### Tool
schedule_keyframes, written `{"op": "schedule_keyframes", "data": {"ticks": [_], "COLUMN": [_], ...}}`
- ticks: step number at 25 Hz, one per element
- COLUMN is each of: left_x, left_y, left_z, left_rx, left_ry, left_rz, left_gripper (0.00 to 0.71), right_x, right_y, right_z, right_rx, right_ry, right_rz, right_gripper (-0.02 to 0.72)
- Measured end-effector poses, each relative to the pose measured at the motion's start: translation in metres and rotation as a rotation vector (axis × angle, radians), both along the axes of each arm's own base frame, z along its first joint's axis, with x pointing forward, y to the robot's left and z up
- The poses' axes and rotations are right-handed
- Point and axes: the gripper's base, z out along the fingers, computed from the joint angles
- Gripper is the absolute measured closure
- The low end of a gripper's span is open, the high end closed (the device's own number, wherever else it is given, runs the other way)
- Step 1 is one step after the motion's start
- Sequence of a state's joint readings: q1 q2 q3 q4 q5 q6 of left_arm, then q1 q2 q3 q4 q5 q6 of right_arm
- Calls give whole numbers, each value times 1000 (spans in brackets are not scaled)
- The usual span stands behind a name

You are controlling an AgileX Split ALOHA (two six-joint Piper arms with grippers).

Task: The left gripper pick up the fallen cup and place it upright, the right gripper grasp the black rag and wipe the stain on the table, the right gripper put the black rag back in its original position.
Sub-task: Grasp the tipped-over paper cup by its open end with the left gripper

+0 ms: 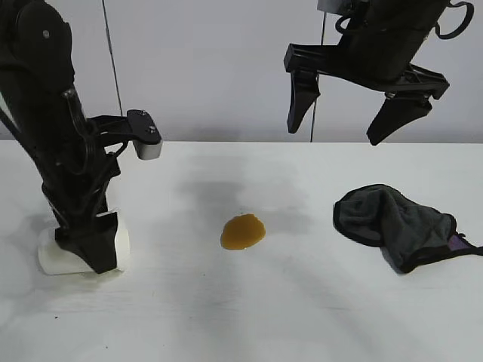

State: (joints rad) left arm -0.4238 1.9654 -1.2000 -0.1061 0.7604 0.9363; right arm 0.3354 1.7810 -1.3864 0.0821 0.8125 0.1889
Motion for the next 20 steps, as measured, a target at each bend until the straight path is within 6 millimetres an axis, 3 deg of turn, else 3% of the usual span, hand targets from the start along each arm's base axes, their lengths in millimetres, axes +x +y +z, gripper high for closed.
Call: {"op": "schedule_keyframes", "data": {"ticks": [8,14,20], "left_x": [1,-13,-12], "left_y": [0,6,5], "left_z": [-2,-21,-21], "left_rx": [-9,6,-16], "left_ry": [-25,-17,-42], "left_rz": [-13,-44,-35], "left_gripper": [74,76,229], "right_x": [0,0,0], "right_y": [0,0,0], "right_z": [0,0,0], "right_rx": [-4,-7,-8], "right_ry": [-2,-3,-3], "right_rz": [4,10,11], "right_gripper": [9,9,9]}}
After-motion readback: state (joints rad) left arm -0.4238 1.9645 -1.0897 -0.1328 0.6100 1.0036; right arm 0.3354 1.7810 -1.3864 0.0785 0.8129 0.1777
